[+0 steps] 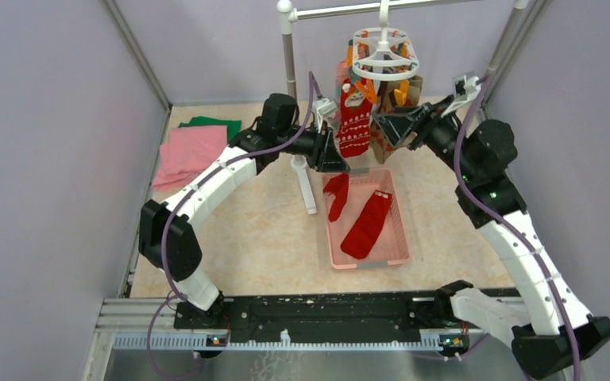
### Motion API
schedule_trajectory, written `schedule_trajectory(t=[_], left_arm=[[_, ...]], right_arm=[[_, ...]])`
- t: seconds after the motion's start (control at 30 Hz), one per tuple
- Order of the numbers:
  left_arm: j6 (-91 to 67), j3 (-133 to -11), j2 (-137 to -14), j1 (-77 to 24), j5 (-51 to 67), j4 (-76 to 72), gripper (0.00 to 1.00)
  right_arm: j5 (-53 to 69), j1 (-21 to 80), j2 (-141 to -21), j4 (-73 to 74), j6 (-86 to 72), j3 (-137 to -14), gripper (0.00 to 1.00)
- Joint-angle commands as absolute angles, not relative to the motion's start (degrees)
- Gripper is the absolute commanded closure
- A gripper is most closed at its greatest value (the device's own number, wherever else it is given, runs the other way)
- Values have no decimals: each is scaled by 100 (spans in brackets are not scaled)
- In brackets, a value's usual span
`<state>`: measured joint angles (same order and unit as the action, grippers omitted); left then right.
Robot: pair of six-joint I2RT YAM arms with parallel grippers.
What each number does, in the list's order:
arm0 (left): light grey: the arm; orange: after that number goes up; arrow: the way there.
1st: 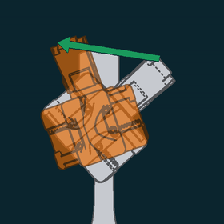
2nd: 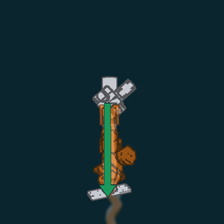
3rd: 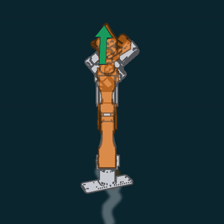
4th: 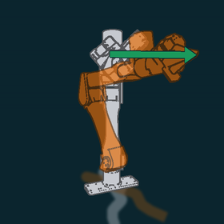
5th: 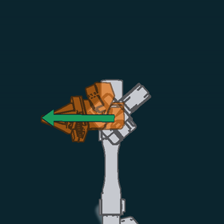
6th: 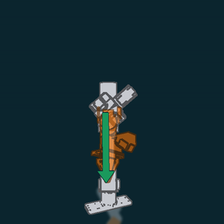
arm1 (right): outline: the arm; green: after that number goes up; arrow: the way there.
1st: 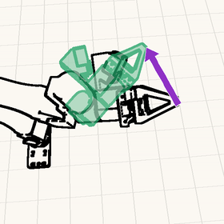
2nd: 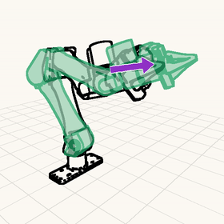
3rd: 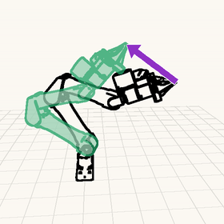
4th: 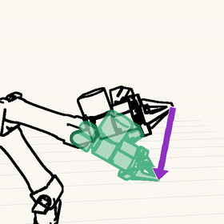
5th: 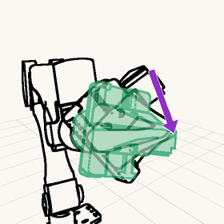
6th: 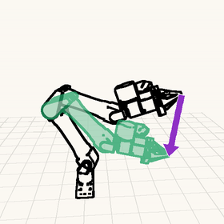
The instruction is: Remove the socks clipped to the hanger
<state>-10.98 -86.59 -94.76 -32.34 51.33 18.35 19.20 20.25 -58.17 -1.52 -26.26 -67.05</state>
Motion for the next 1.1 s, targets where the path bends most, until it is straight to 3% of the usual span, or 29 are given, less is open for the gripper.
schedule_trajectory(t=[0.0,0.07,0.2,0.3,0.5,0.6,0.73,0.87,0.97,1.0,1.07], left_arm=[[-933,-8630,-9303,-3262,5221,1691,53],[-947,-8627,-9309,-3274,5272,1672,46],[-973,-8606,-9284,-3350,5281,1651,3],[-1058,-8651,-9258,-3357,5344,1659,1],[-1072,-8700,-9092,-3357,5677,1846,1],[-972,-8743,-9042,-3354,5856,1976,1],[-941,-8778,-9025,-3351,5920,2020,1],[-972,-8826,-9036,-3353,5923,2008,1],[-1030,-8830,-9047,-3349,5979,1976,1],[-1048,-8823,-9043,-3350,5993,1963,1],[-1067,-8811,-9025,-3349,6032,1954,1]], right_arm=[[1151,2065,-5119,411,-2181,-6398,30],[727,2060,-4869,596,-1961,-6227,31],[210,1926,-4815,658,-1464,-6024,28],[329,1698,-5186,365,-1242,-6047,28],[785,1382,-5824,-515,-924,-6011,38],[1228,1380,-6006,-716,-969,-6037,58],[1534,1380,-5995,-925,-1184,-5872,100],[1755,1408,-5817,-968,-1411,-5690,100],[1267,1437,-5540,-639,-1259,-5635,100],[999,1410,-5443,-542,-1189,-5619,93],[704,1267,-5321,-398,-1110,-5599,59]])
